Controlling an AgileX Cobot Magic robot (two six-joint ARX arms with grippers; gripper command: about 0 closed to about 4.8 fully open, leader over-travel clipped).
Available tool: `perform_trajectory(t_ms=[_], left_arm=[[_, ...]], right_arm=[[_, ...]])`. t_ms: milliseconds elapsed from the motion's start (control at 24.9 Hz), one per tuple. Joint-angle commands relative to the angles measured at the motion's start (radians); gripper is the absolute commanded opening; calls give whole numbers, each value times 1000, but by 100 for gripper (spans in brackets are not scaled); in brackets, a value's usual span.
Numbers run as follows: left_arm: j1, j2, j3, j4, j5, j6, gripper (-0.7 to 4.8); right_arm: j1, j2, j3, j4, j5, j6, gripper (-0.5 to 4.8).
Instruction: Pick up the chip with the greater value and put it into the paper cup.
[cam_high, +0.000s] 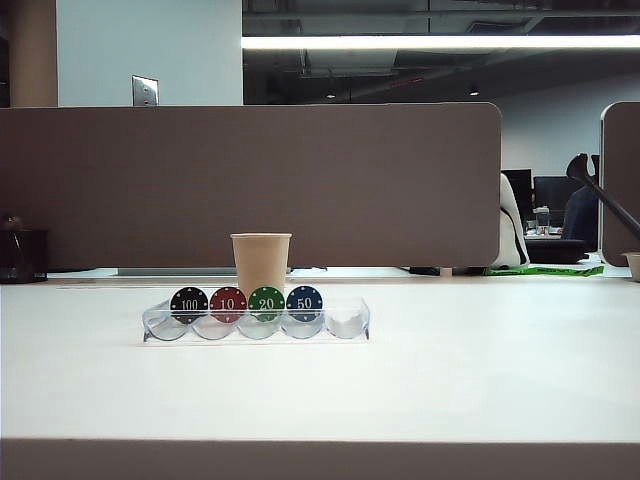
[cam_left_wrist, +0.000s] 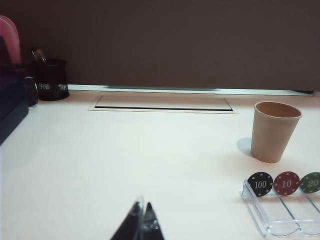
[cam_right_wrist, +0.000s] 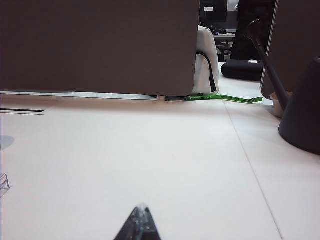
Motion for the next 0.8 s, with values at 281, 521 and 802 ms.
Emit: perform_trajectory(t_ms=[281, 521, 802], left_arm=[[0, 70, 233, -201, 58, 89, -6], [0, 376, 435, -289, 202, 195, -6], [0, 661, 571, -288, 327, 274, -6]], right_arm=[[2, 35, 182, -101, -45, -10, -1], [3, 263, 341, -218, -161, -17, -1], [59, 530, 502, -221, -185, -36, -1]])
